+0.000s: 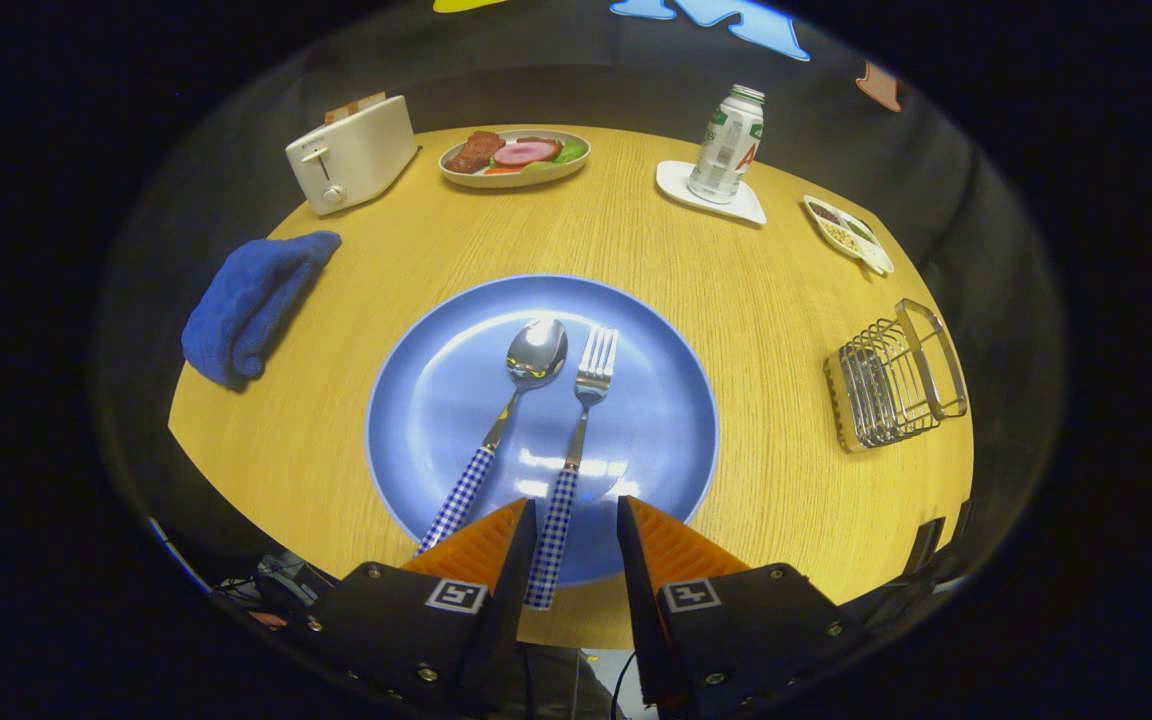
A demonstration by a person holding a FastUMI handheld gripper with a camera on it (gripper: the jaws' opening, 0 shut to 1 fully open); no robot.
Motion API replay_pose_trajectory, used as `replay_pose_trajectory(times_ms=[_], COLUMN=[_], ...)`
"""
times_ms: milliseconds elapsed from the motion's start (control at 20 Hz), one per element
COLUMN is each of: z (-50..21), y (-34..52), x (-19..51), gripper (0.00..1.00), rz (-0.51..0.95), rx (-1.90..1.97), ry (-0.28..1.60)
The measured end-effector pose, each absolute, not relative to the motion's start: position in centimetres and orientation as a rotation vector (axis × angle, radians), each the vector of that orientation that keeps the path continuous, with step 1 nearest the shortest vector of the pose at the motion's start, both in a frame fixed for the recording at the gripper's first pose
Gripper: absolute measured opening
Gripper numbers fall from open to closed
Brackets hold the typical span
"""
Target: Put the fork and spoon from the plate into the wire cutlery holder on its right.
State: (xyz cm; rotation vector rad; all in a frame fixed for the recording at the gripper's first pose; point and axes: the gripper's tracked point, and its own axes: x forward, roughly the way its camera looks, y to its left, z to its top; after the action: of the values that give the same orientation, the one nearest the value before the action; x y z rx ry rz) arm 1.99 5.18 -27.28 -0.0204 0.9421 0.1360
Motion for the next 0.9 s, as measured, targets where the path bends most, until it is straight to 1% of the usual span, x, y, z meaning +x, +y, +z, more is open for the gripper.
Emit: replay_pose_trajectory(times_ms=[100,150,200,250,350,400,600,900], z=[-27.9,-29.5,-28.8,-28.9,-28.7,-28.8,-27.8,-25.0], y=[5.2,5.2,4.3,5.0,5.1,4.7,4.1,-0.1], x=[1.9,2.3,2.0,2.4,2.7,2.8,1.7,-0.1], gripper=[0.49,0.49,0.3,0.11,0.11,0.01,0.01,0.01], rz=[0.138,0.133,0.103,0.127,0.141,0.14,0.223,0.308], rx=[-0.036,-0.049,-0.06,-0.022,-0.009,-0.039,-0.098,-0.266], ry=[0.978,1.001,1.021,1.034,1.058,1.065,1.129,1.194])
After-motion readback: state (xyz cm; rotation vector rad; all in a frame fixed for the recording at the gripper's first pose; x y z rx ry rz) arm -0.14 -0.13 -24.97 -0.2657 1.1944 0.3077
